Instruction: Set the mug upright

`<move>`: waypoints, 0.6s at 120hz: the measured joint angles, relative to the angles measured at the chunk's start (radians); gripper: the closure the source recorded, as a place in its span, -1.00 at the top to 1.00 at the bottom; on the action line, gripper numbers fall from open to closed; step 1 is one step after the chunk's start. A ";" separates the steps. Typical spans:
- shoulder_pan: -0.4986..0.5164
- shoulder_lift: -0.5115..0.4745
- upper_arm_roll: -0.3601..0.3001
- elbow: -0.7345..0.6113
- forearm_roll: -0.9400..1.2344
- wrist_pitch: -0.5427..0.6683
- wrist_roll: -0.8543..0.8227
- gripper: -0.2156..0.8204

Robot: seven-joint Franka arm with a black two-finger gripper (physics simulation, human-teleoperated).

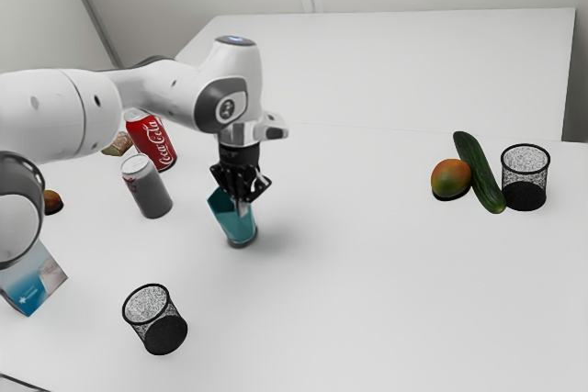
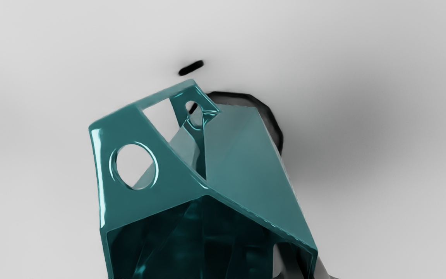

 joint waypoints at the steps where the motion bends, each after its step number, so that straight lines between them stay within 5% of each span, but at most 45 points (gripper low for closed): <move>1: 0.000 0.001 0.000 0.000 0.000 0.000 -0.001 -0.93; 20: 0.000 0.007 -0.006 0.002 -0.005 -0.001 -0.020 -0.90; 46: 0.000 -0.009 -0.006 0.009 -0.019 -0.003 -0.041 -0.09; 72: 0.006 -0.067 -0.003 0.043 -0.057 0.005 -0.051 0.31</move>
